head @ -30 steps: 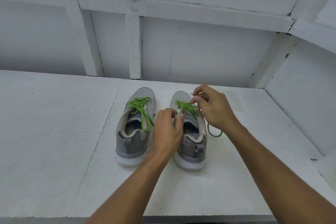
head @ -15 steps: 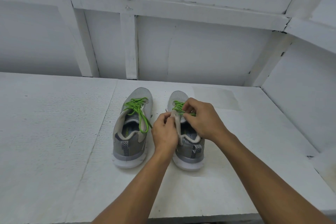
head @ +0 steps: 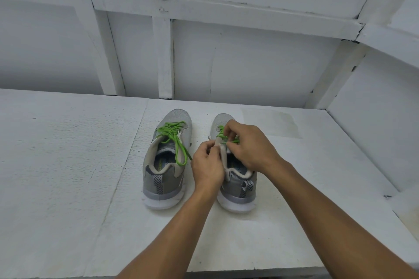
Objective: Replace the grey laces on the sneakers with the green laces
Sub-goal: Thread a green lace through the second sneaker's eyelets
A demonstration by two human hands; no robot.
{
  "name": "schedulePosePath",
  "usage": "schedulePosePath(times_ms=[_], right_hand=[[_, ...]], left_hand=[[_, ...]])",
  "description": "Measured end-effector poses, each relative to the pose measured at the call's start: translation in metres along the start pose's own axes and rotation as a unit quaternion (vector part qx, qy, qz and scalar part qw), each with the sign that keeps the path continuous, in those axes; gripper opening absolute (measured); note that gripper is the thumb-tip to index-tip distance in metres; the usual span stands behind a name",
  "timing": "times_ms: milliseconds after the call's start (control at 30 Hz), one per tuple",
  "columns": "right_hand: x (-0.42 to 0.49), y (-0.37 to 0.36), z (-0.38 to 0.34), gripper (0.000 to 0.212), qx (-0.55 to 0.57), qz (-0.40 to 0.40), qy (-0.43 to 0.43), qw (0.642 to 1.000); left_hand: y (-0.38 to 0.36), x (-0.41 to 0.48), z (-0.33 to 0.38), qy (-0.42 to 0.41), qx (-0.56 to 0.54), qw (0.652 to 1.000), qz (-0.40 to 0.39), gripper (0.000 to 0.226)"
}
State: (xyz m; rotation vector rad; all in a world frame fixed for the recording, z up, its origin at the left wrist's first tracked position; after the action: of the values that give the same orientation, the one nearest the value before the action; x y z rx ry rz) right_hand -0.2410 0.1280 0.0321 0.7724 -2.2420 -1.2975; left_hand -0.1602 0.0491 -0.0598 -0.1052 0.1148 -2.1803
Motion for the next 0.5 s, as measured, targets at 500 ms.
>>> schedulePosePath(times_ms=[500], right_hand=[[0.001,-0.003,-0.015,0.023,-0.052,-0.028,0.046,0.997]], left_hand=[[-0.001,-0.004,0.011,-0.057,0.036,0.998,-0.006,0.013]])
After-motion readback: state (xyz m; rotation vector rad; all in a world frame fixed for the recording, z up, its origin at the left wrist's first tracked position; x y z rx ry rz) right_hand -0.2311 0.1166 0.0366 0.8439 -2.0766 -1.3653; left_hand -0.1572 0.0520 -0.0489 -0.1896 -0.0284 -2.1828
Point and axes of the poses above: each hand's wrist, its own x-axis towards the middle knuckle, its own y-axis out of the back of the hand, z = x × y, the point moved 9 cm from there along x, towards the middle knuckle, and after that the axes turned 11 degrees about -y, right-handed, at the moved point
